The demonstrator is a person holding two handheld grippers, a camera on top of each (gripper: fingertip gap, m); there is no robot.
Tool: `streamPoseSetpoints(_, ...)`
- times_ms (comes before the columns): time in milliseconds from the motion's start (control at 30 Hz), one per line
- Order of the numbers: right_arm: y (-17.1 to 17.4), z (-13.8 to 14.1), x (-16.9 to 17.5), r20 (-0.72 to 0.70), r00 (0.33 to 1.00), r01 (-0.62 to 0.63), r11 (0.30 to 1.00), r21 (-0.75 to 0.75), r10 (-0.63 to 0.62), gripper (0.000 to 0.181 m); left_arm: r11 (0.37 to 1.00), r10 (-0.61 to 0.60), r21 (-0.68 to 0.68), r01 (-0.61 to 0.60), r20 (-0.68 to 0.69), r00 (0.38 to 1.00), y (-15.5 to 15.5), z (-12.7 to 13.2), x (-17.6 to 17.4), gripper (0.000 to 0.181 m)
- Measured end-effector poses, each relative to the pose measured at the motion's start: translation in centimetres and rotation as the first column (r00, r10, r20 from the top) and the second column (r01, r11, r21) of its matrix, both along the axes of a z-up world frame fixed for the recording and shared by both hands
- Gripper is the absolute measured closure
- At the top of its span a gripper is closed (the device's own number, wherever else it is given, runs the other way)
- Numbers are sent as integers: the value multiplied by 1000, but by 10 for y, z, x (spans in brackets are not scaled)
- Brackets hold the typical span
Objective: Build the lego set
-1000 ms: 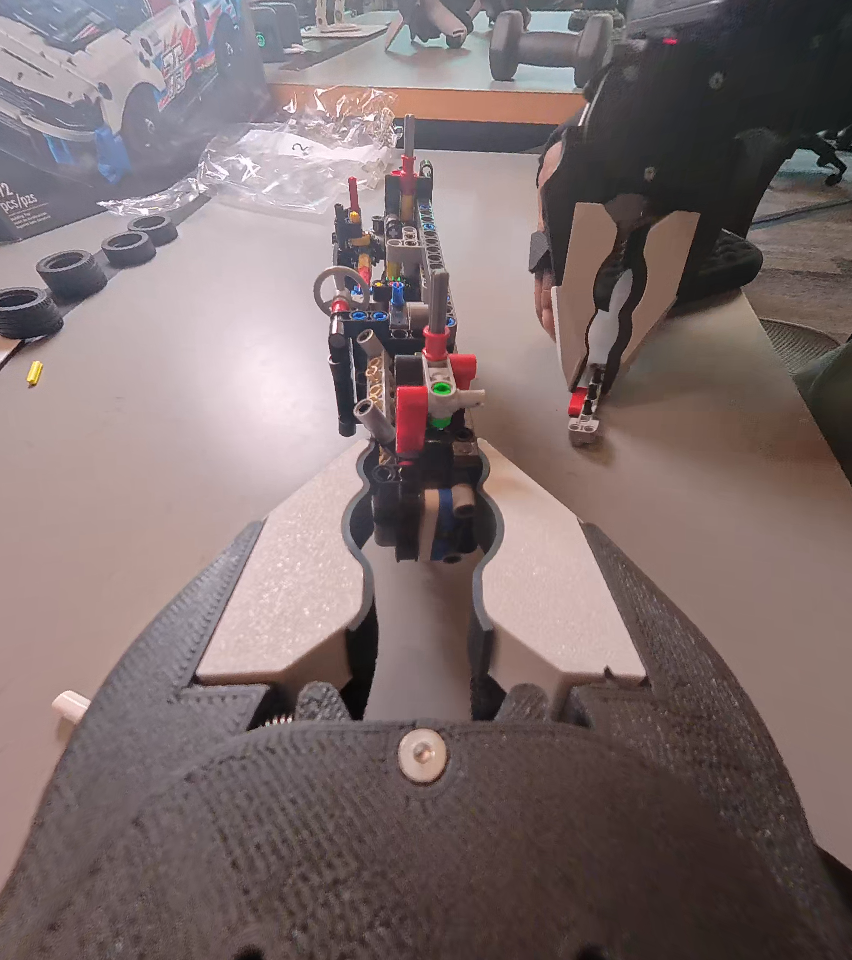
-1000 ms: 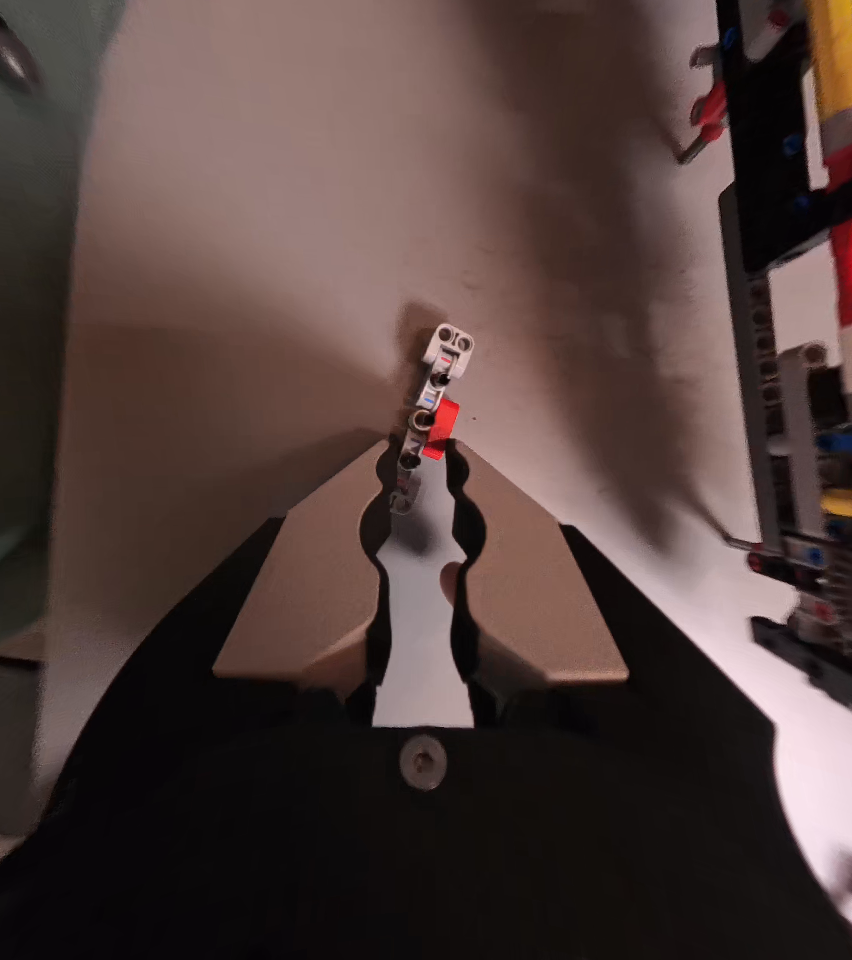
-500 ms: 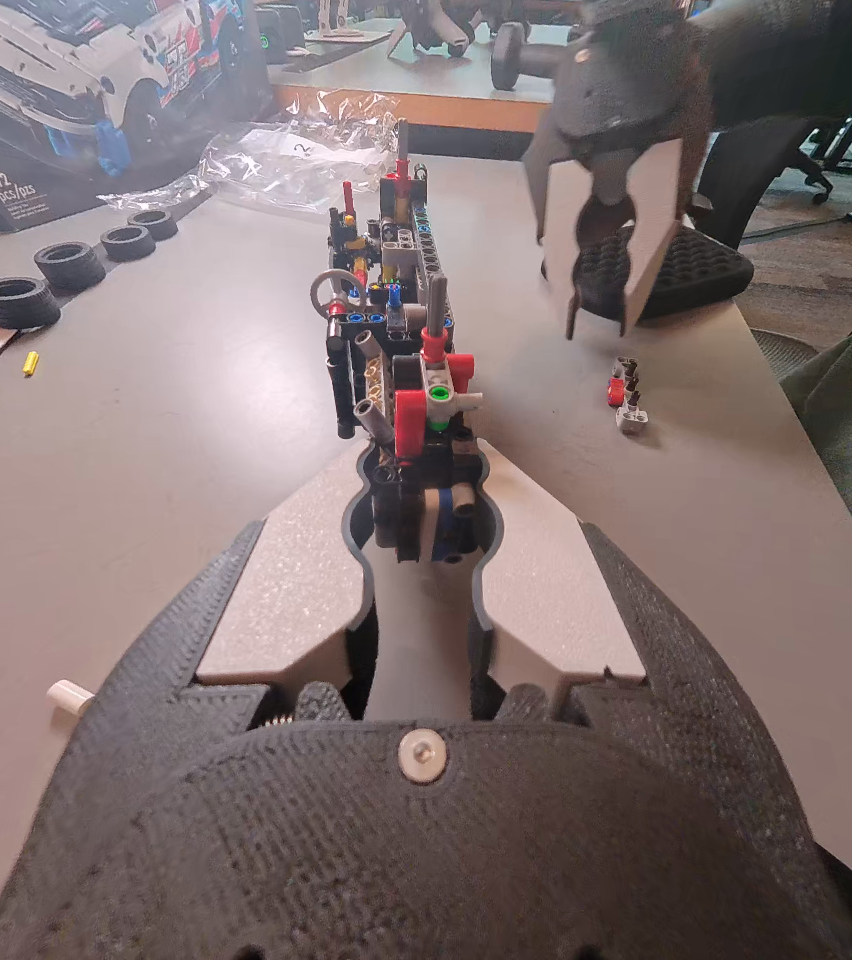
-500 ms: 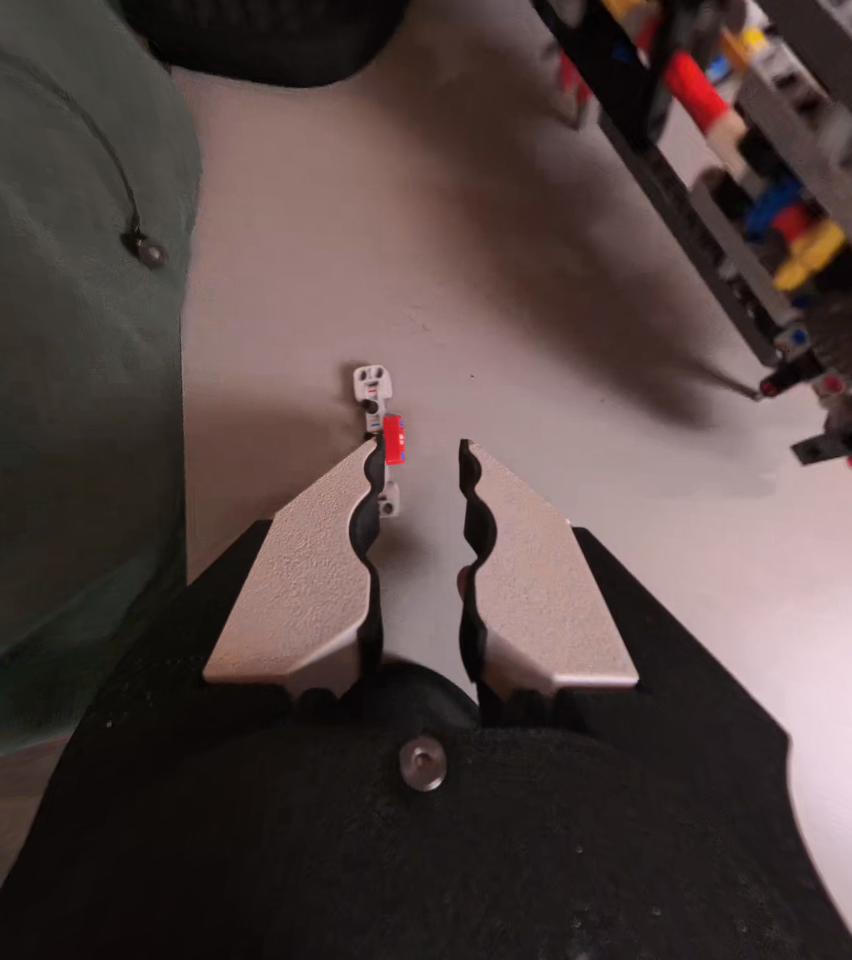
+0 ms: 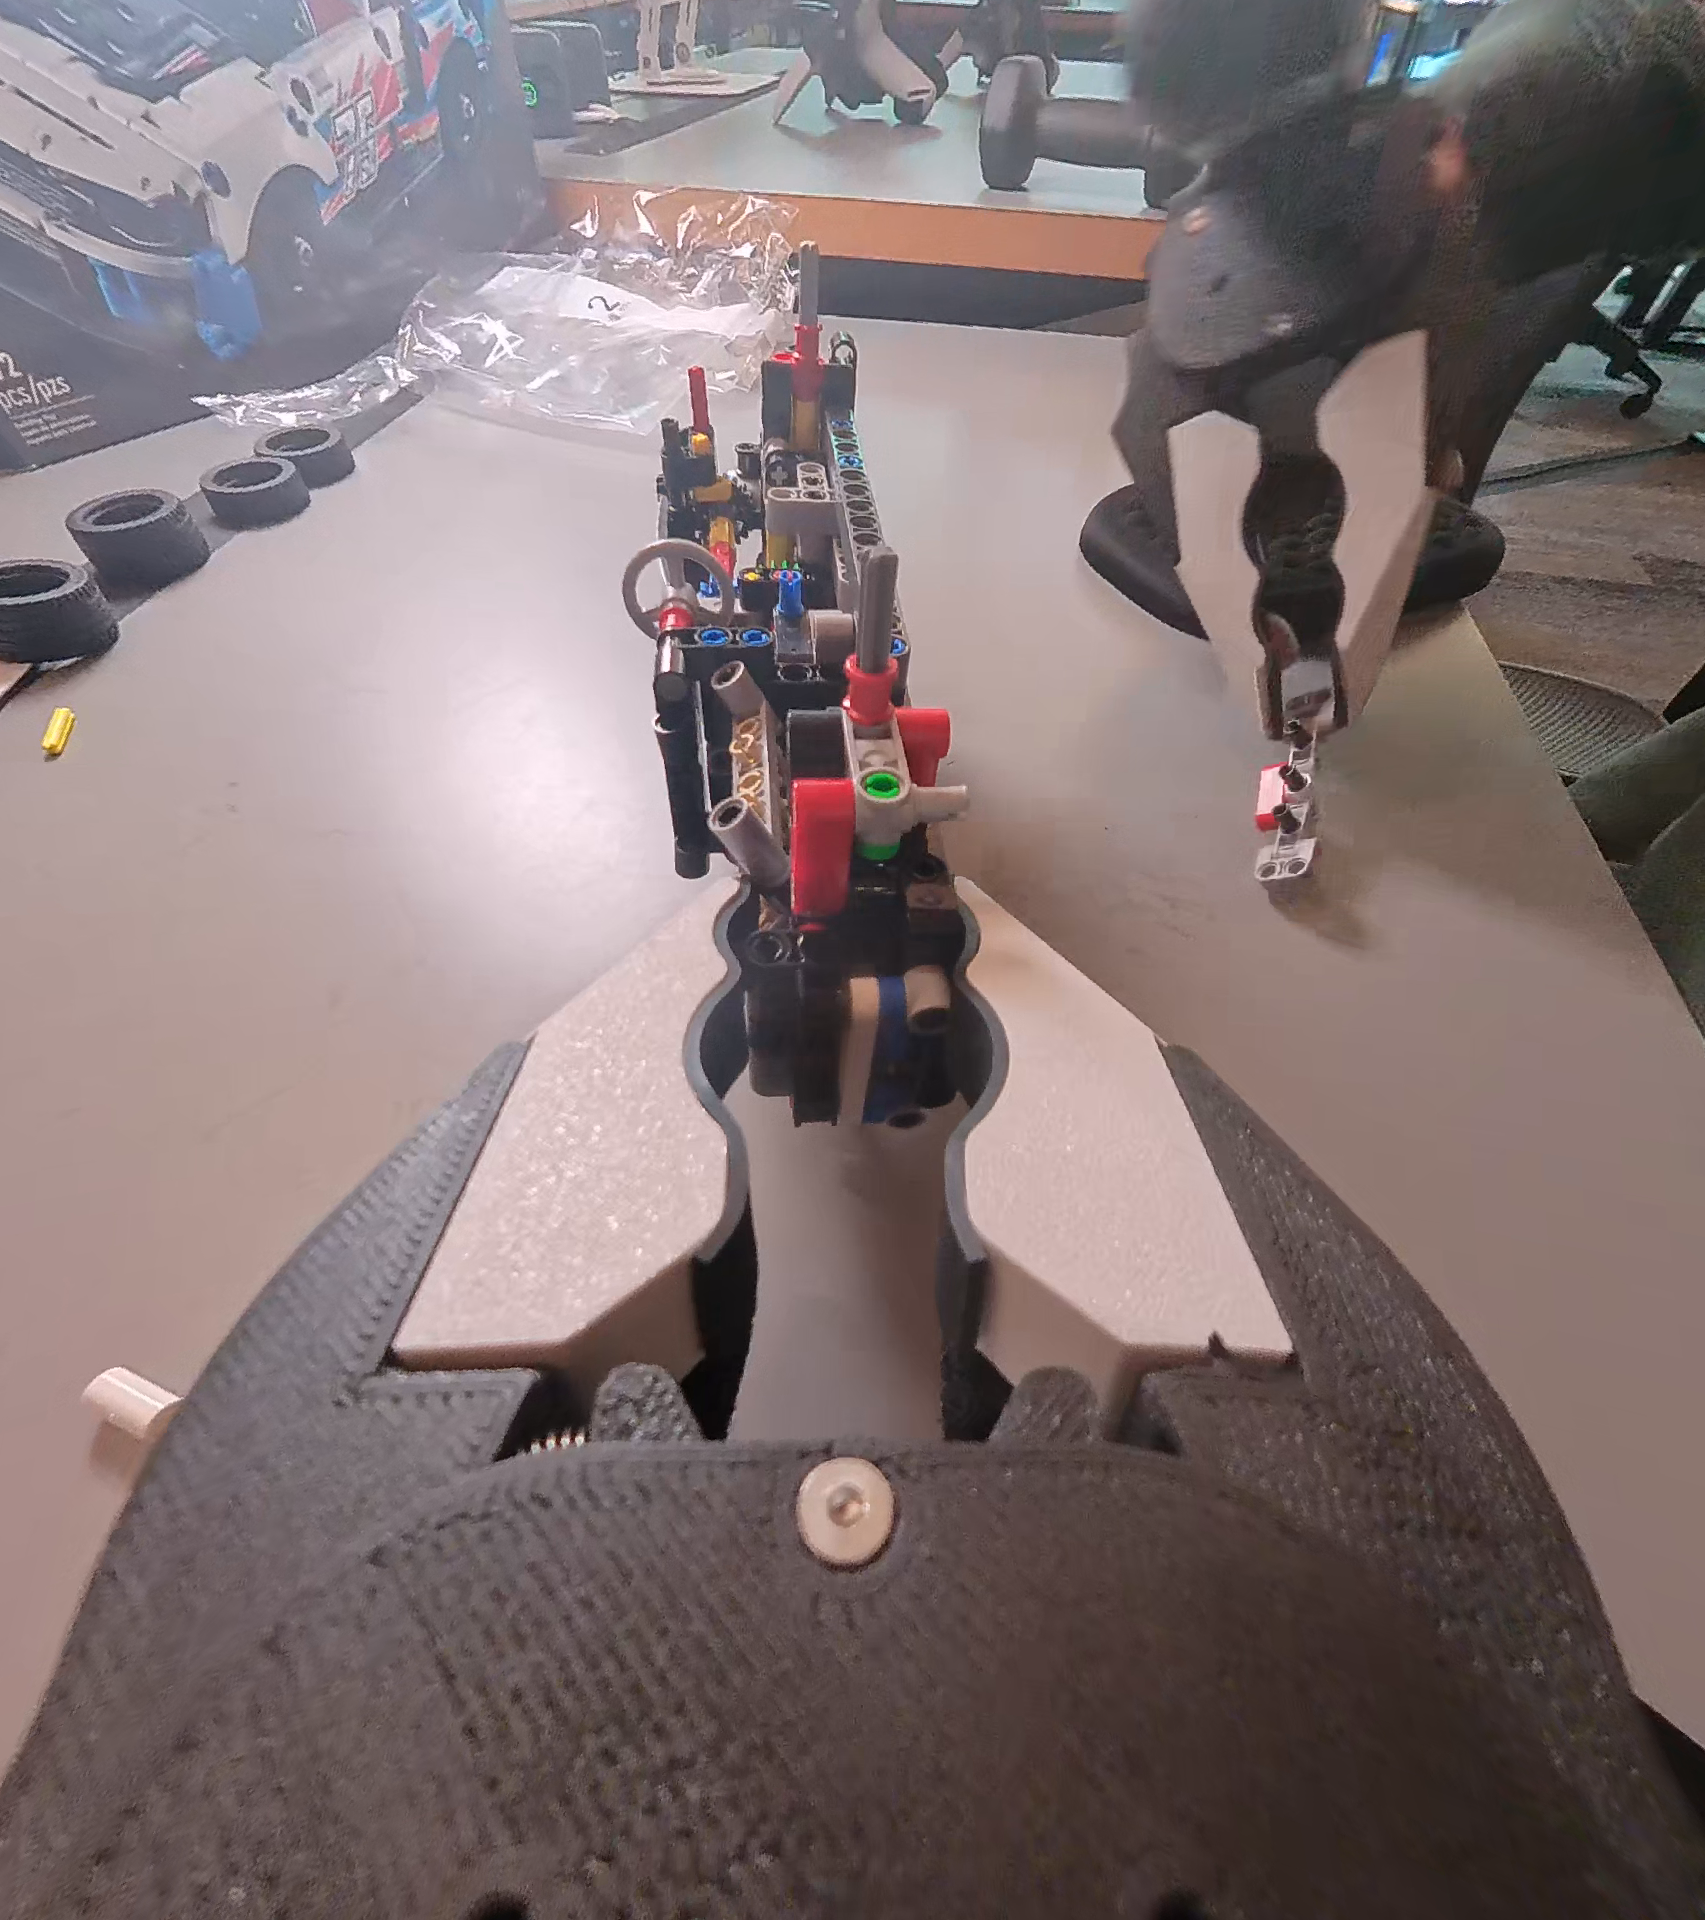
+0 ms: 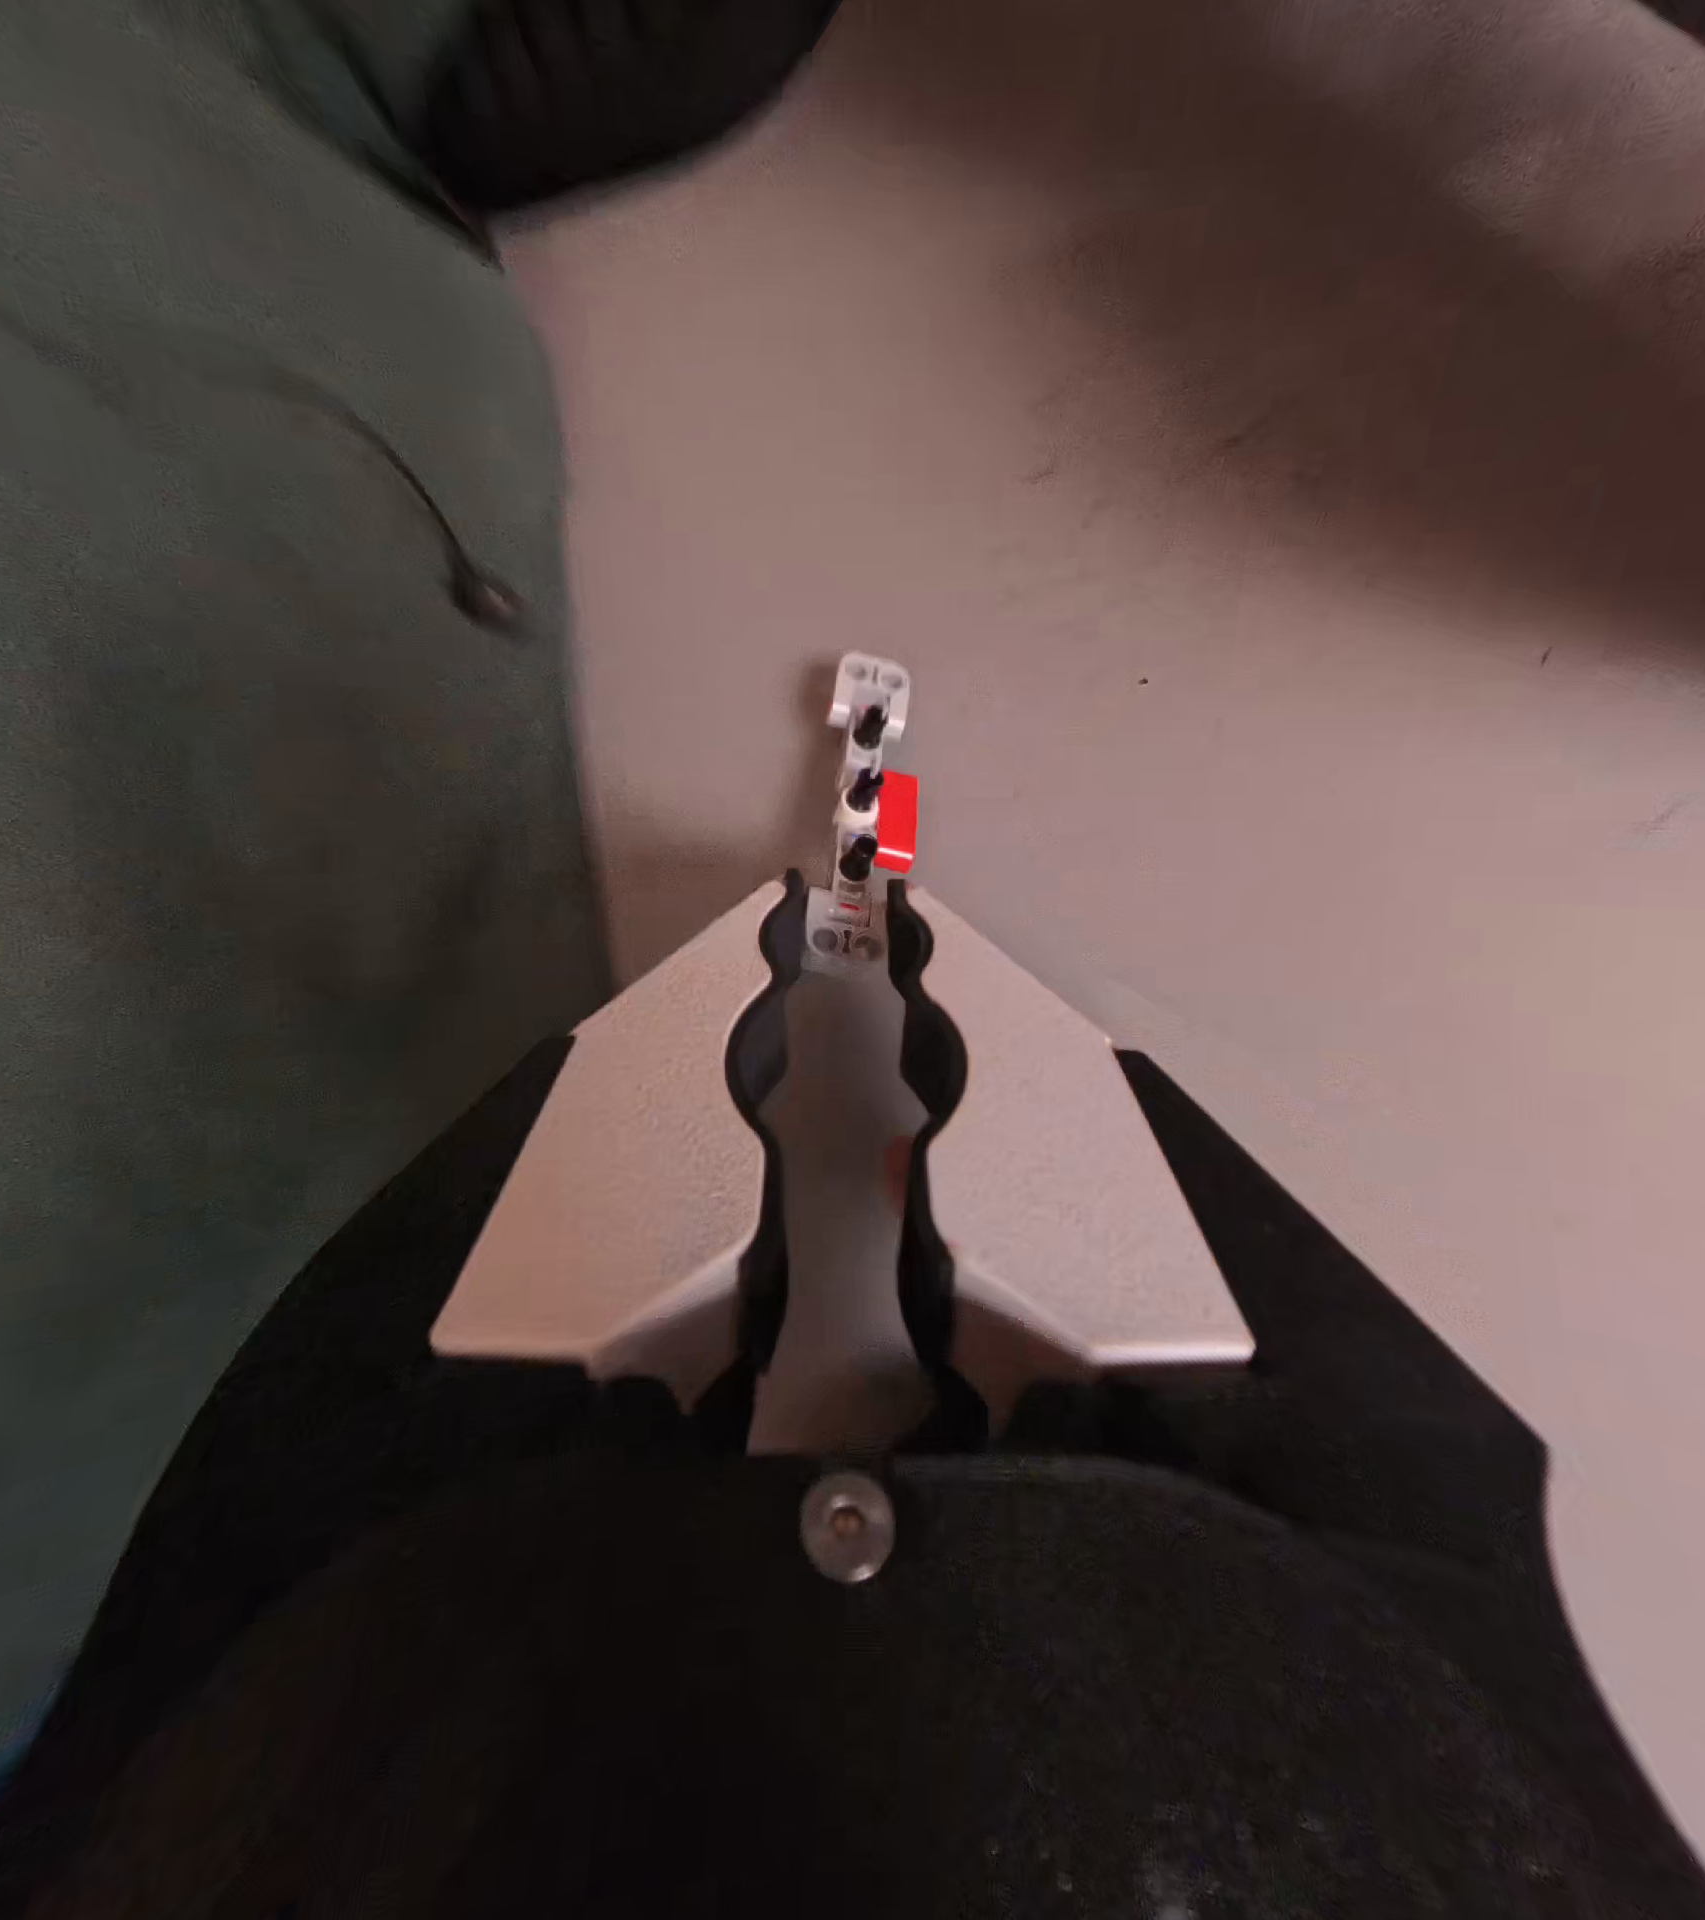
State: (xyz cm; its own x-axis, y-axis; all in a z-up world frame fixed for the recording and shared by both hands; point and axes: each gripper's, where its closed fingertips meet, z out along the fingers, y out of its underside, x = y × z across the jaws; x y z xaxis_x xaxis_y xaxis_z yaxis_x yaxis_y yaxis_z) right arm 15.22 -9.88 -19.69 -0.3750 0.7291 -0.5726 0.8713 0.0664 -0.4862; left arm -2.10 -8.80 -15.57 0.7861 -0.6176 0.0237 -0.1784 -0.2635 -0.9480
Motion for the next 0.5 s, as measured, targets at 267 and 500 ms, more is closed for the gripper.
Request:
streamPoseSetpoints(267,48,10,-23,342,883,449,793,-412,-323,159,1000,4,-8,-4,14,1000,-1,0,-2,150)
streamPoseSetpoints(500,21,21,9,-330,942,13,971,239,68,159,1000,0,-14,0,38,999,0,0,-3,150)
